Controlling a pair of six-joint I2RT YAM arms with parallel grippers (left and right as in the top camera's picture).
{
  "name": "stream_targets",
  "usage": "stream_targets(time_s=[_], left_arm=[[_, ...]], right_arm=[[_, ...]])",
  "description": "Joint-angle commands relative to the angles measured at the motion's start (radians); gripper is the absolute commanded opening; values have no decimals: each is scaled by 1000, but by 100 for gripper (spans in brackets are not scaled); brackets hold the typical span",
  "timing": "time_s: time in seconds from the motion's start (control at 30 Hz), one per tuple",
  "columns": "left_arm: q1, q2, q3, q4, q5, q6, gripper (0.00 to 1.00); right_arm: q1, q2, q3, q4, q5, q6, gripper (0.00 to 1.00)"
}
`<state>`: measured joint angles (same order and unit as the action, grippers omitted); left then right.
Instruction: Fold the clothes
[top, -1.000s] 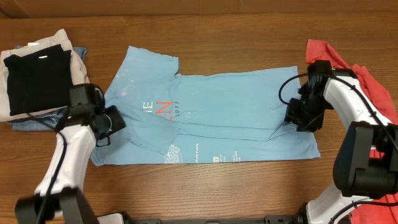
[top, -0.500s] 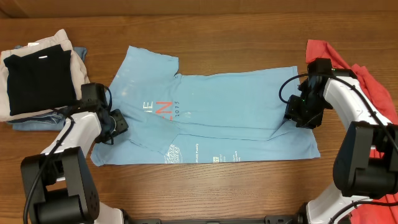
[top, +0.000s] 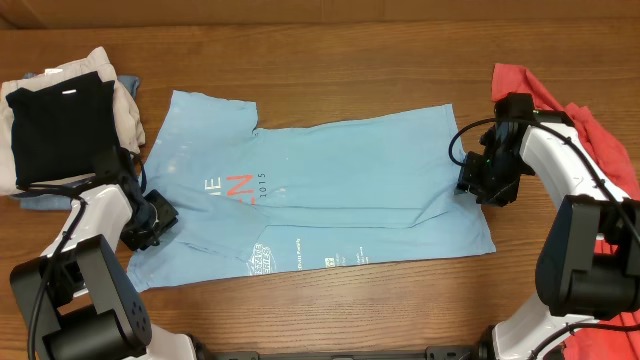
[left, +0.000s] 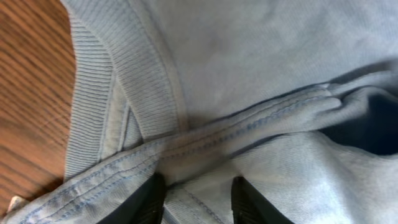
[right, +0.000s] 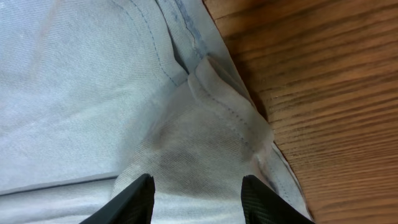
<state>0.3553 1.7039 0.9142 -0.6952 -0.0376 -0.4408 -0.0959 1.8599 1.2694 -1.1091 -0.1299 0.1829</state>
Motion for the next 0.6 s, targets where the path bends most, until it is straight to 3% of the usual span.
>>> stream_targets(time_s=[0.0,0.2,0.33,0.57], left_arm=[[-19,-6,15,-9,54,69,41],[-89,-145,111,-11,110,135,46],[-103,-216,200,8,120,189,71],[-110,-108,377,10,143,281,71]], right_arm=[[1,-18,-2,9,-3,-1,49],[1,-18,-2,8,-3,-1,49],[1,-18,-2,9,-3,-1,49],[1,-18,-2,8,-3,-1,49]])
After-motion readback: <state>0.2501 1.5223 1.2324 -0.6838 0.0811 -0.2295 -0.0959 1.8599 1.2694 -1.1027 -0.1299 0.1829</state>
